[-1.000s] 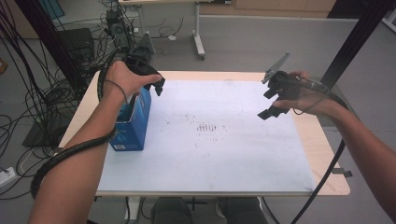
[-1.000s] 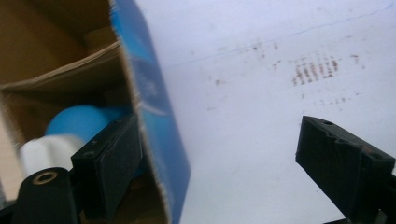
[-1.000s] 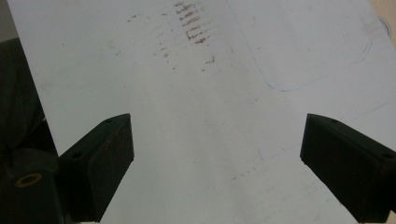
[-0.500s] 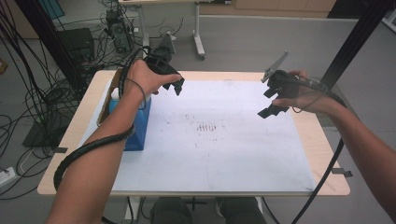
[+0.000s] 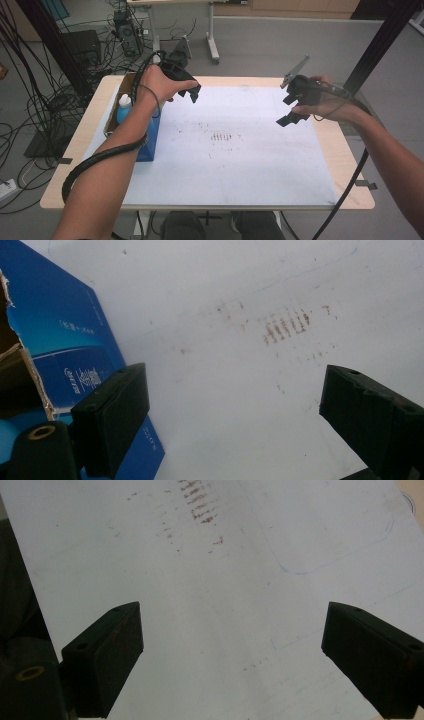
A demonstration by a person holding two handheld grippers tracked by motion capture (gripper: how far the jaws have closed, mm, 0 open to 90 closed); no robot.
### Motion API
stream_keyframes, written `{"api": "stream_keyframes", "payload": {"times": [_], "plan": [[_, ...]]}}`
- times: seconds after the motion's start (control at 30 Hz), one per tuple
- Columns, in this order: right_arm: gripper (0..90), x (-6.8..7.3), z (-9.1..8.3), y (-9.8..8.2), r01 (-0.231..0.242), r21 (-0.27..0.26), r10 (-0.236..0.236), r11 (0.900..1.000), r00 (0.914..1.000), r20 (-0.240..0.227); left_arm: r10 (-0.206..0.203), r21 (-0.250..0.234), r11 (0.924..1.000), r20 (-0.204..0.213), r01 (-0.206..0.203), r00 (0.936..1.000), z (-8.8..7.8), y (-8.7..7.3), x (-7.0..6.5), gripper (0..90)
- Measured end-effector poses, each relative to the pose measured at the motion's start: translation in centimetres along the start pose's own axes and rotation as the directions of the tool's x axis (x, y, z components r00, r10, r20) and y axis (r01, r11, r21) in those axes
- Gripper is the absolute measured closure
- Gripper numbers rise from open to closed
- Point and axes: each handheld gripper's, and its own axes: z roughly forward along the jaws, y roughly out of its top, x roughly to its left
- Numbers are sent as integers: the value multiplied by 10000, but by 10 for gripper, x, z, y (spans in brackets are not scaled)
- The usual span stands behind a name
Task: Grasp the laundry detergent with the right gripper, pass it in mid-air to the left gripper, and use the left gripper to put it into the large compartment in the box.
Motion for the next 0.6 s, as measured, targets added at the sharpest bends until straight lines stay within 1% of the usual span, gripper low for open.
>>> {"api": "stream_keyframes", "payload": {"times": [0.33, 0.6], "plan": [[96, -1, -2, -3, -40, -39, 40, 10000, 10000, 30, 91, -60, 9999, 28, -90, 10000, -2, 3, -4, 129], [95, -1, -3, -5, -42, -22, 43, 10000, 9999, 93, 111, -157, 9998, 98, -109, 9999, -1, 2, -4, 128]]}}
